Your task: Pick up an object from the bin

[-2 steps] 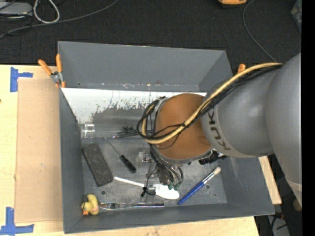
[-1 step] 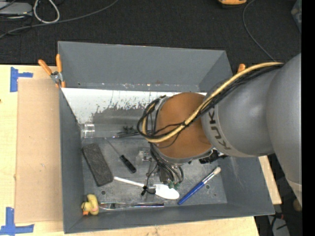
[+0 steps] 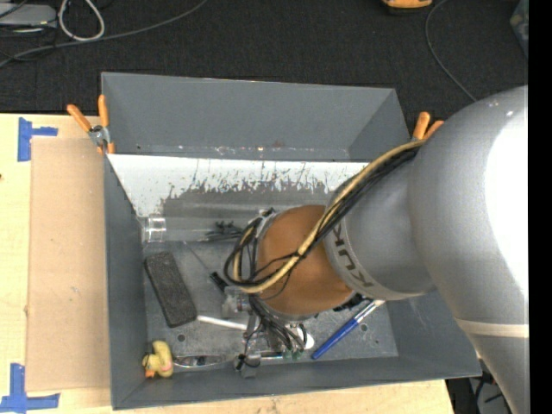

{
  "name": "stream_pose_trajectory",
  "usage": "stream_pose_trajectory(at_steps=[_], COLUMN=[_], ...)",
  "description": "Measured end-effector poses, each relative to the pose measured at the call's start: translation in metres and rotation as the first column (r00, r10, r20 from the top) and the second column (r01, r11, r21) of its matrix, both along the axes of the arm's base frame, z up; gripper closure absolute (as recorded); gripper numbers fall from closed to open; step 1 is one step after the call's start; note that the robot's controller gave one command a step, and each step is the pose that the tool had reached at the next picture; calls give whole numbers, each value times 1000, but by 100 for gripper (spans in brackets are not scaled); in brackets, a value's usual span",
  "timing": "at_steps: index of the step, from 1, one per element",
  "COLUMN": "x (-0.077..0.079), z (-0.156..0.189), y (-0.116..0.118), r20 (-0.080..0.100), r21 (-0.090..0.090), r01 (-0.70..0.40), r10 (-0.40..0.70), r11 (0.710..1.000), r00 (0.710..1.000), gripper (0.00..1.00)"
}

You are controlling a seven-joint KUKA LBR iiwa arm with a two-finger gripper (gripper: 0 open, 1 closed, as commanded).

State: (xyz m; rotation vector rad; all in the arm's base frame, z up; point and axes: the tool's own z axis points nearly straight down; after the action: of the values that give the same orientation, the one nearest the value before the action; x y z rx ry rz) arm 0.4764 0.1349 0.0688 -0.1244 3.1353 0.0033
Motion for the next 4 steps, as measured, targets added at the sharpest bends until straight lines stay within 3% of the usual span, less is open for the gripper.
stream_pose_trajectory(at_steps=[1, 2, 3, 4], x=[3, -9, 0, -4], z=[72, 28, 1, 1], y=[2, -5, 3, 6], r20=[6, -13, 11, -1], r21=[0, -5, 4, 0], r01=[-53, 89, 94, 178], r10=[53, -89, -94, -178], r11=[999, 996, 996, 984], r00=[999, 996, 995, 984], gripper=[0, 0, 0, 100])
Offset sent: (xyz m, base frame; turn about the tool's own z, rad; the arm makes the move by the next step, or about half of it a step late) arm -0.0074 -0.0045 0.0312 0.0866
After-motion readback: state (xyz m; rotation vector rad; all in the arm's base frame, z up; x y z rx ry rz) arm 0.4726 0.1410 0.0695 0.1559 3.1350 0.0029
